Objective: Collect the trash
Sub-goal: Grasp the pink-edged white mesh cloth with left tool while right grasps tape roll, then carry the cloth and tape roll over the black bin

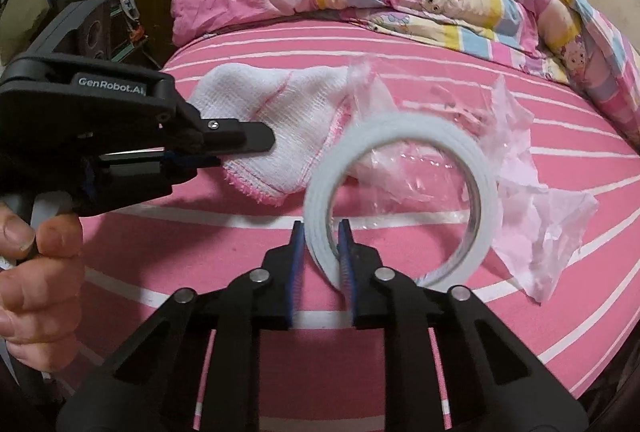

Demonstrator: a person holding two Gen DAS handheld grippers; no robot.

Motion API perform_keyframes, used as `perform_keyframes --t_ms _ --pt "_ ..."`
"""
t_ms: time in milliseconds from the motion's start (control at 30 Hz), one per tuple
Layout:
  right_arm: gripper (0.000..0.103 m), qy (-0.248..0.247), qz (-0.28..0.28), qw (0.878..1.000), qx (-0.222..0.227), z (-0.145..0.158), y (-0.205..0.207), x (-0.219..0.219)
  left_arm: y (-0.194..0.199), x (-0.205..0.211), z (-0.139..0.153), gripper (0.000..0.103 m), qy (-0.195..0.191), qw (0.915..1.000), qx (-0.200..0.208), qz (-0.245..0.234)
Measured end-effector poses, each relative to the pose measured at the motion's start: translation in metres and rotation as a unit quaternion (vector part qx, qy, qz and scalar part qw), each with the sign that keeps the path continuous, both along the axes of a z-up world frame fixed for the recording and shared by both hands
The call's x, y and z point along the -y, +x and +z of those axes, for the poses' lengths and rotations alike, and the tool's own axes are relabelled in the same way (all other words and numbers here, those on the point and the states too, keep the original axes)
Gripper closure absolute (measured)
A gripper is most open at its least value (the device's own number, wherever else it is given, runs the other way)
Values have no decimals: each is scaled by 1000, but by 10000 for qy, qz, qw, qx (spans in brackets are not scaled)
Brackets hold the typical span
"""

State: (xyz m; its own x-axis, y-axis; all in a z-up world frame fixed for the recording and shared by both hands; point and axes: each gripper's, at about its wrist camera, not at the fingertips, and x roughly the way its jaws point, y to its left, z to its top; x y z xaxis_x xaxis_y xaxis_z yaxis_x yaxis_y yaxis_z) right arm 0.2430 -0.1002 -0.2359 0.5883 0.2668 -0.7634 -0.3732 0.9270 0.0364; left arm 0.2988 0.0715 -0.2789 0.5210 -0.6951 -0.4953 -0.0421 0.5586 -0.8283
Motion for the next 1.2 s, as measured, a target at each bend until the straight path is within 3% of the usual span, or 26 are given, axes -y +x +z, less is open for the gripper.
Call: perform_keyframes --t_ms 200,400,667,933,1000,1200 --pt "88 374 -40 9993 2 18 -10 5 -15 -9 6 98 -150 9997 96 171" --pt "88 1490 -239 9879 -355 40 -21 25 -43 -19 15 98 -339 9992 103 187" --pt "88 1878 -195 9815 -302 70 -47 31 -90 -27 33 98 -223 9993 19 298" --pt "88 2050 -191 9783 -232 87 -75 37 -119 -31 80 98 20 9994 278 221" --pt "88 2060 -194 9781 -223 92 -79 37 -117 -30 97 98 239 9991 290 207" --pt "88 2162 -142 9762 -91 107 -89 40 -125 -30 153 98 154 9969 750 180"
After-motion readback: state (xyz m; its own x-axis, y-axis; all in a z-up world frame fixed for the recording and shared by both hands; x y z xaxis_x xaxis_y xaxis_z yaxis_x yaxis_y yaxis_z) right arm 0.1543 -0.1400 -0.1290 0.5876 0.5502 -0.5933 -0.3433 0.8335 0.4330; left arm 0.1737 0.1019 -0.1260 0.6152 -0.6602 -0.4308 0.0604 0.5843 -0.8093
